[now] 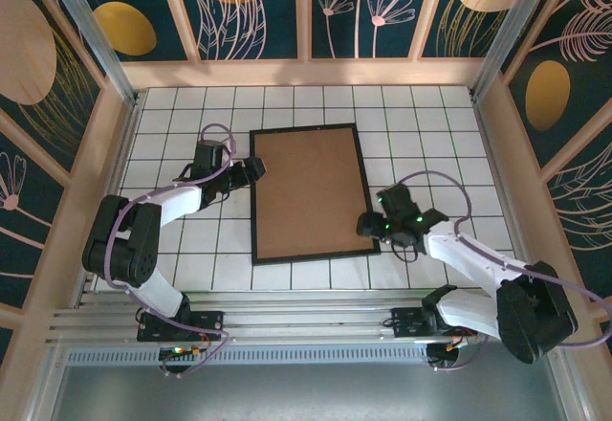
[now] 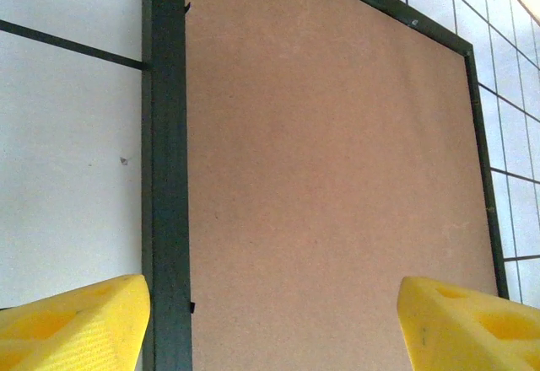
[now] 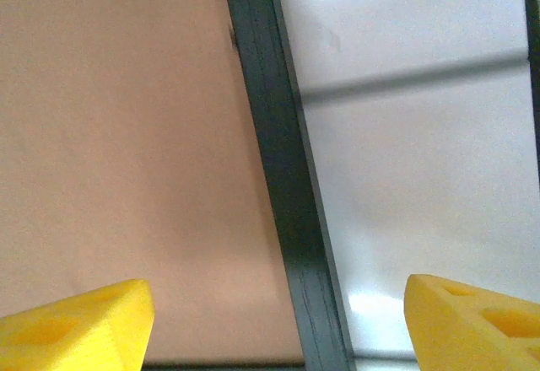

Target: Put the photo into the frame

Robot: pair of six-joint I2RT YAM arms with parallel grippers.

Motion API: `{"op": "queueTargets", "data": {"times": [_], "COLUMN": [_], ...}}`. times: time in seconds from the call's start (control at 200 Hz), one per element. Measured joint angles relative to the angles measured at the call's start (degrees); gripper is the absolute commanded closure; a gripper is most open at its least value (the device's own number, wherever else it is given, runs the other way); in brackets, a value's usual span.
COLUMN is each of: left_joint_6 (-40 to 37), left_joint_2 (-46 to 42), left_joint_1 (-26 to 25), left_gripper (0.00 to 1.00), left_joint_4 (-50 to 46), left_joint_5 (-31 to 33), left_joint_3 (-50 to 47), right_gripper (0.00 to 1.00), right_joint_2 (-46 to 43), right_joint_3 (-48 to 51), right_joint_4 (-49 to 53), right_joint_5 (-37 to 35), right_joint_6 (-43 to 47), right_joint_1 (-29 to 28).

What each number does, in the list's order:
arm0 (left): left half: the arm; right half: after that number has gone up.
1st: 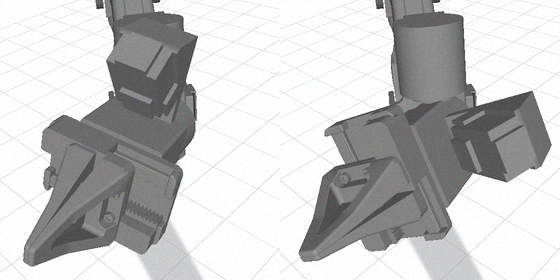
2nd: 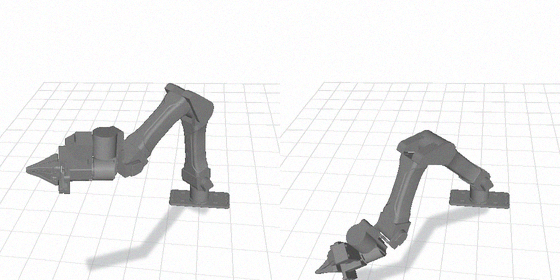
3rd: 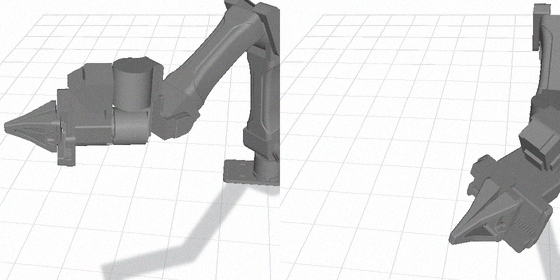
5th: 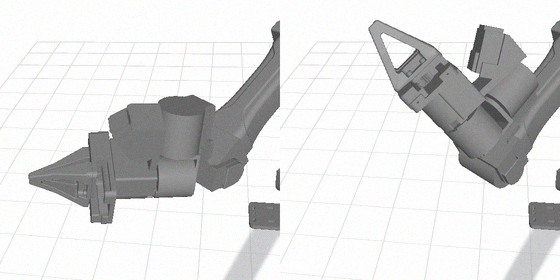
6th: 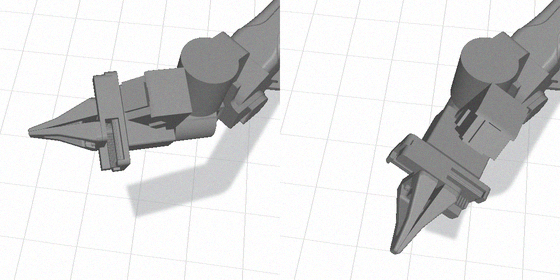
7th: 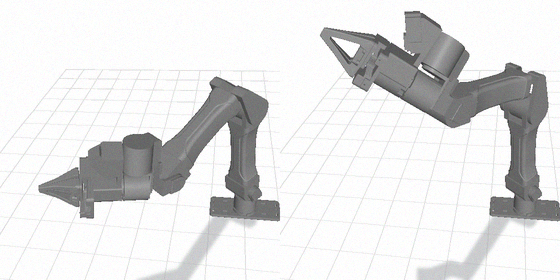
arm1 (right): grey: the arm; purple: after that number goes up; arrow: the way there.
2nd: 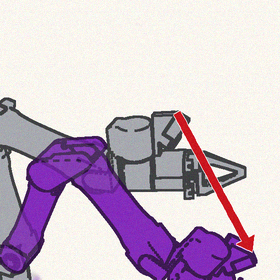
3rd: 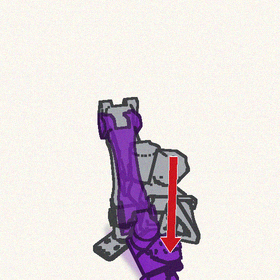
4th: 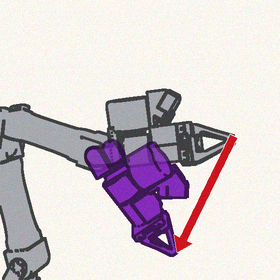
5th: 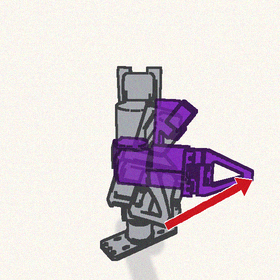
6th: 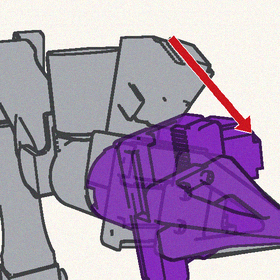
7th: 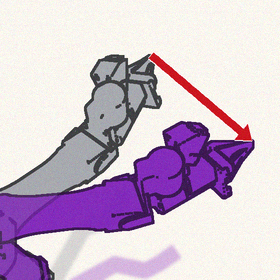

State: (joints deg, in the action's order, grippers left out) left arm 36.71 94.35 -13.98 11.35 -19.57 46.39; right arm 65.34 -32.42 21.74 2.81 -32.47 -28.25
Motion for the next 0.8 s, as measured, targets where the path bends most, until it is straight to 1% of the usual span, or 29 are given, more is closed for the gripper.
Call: {"op": "queueTargets", "data": {"times": [0.04, 0.115, 0.345, 0.46, 0.555, 0.656, 0.801], "left_joint_6": [-0.2, -0.6, -1.5, -2.0, -2.2, -2.3, -2.6], "left_joint_2": [0.6, 2.2, 6.8, 8.7, 9.1, 10.0, 10.8], "left_joint_1": [-0.2, -0.5, -1.1, -1.2, -1.3, -1.6, -1.6], "left_gripper": [0.23, 0.23, 0.23, 0.24, 0.25, 0.28, 0.36], "left_joint_4": [0.0, -0.1, -2.0, -2.8, -3.2, -3.2, -3.5], "left_joint_5": [0.4, 1.3, 3.1, 3.6, 3.5, 3.4, 3.3], "left_joint_3": [0.2, 0.7, 3.2, 4.5, 5.2, 5.9, 6.8], "right_gripper": [0.20, 0.19, 0.21, 0.21, 0.23, 0.25, 0.27], "right_joint_2": [0.8, 4.4, 20.4, 26.9, 30.5, 32.3, 33.1], "right_joint_3": [-0.5, -2.4, -10.0, -13.7, -16.0, -16.7, -16.6], "right_joint_4": [-2.9, -7.3, -19.3, -21.8, -23.3, -24.7, -26.3], "right_joint_5": [2.2, 5.3, 11.5, 12.6, 13.9, 15.8, 18.4], "right_joint_6": [1.6, 4.3, 9.8, 11.5, 12.8, 13.1, 13.1], "right_joint_1": [3.3, 7.2, 13.6, 14.7, 14.8, 14.8, 14.6]}}
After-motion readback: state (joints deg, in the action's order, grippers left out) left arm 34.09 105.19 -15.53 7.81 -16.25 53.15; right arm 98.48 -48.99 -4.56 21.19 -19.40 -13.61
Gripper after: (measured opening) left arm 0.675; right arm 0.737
